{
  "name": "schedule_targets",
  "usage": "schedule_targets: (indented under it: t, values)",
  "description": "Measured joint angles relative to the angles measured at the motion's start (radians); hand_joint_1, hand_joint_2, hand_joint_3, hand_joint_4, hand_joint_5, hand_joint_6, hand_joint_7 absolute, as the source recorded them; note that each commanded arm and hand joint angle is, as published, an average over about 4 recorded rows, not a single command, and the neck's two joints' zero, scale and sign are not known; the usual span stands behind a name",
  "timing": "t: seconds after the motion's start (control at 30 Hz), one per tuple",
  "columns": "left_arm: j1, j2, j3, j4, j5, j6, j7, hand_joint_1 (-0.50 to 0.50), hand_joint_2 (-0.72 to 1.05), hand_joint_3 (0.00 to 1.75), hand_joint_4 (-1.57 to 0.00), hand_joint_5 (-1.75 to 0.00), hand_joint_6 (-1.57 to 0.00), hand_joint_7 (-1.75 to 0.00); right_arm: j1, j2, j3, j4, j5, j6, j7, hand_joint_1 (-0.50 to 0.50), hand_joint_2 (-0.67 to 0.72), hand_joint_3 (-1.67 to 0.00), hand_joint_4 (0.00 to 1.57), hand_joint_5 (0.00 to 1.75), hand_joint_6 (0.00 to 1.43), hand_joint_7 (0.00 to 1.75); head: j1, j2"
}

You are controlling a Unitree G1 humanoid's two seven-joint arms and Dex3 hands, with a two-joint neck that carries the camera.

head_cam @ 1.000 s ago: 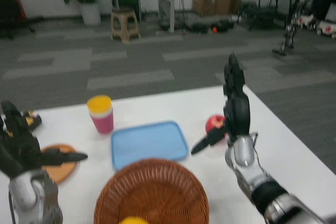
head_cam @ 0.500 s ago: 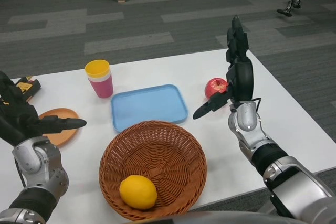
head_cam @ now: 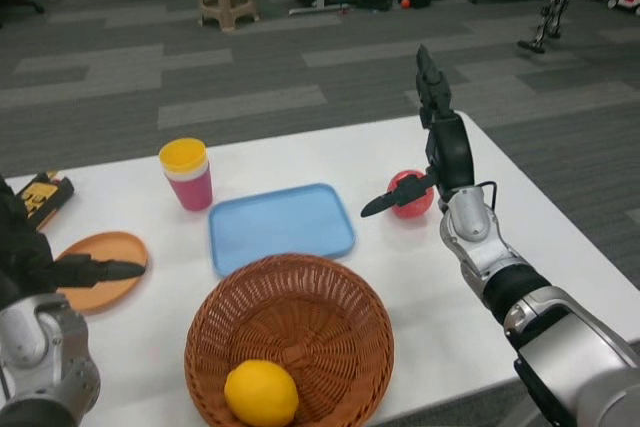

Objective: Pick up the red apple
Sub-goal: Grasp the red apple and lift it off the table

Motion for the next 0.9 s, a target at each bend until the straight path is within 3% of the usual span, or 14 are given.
schedule_targets:
  t: [0.17,0.33,0.53,0.7,0.9]
  values:
    - [0.002,-0.015,0.028,0.015,-0.001,0.002,-0.036,-0.5,-0.64,0.09,0.0,0.0,0.0,0.0,-0.115,-0.021,0.027,0.148,0.001,0.075,0.064,-0.42,-0.1,-0.1,0.0,0.0,0.0,0.0,-0.034,0.008]
    - [0.002,-0.03,0.039,0.03,-0.001,0.003,-0.054,-0.5,-0.64,0.09,0.0,0.0,0.0,0.0,-0.194,-0.039,0.089,0.273,0.001,0.092,0.073,-0.43,-0.16,-0.16,0.0,0.0,0.0,0.0,-0.061,0.018]
    - [0.001,-0.03,0.041,0.045,-0.002,0.003,-0.056,-0.5,-0.64,0.09,0.0,0.0,0.0,0.0,-0.255,-0.052,0.134,0.372,-0.005,0.127,0.074,-0.46,-0.16,-0.16,0.0,0.0,0.0,0.0,-0.083,0.017]
    - [-0.001,-0.035,0.04,0.057,-0.002,0.004,-0.057,-0.5,-0.64,0.09,0.0,0.0,0.0,0.0,-0.323,-0.051,0.164,0.499,-0.082,0.201,0.077,-0.46,-0.16,-0.16,0.0,0.0,0.0,0.0,-0.123,0.016]
    - [-0.002,-0.046,0.033,0.054,-0.002,0.004,-0.066,-0.5,-0.64,0.09,0.0,0.0,0.0,0.0,-0.339,-0.042,0.165,0.597,-0.165,0.279,0.083,-0.46,-0.21,-0.16,0.0,0.0,0.0,0.0,-0.143,0.015]
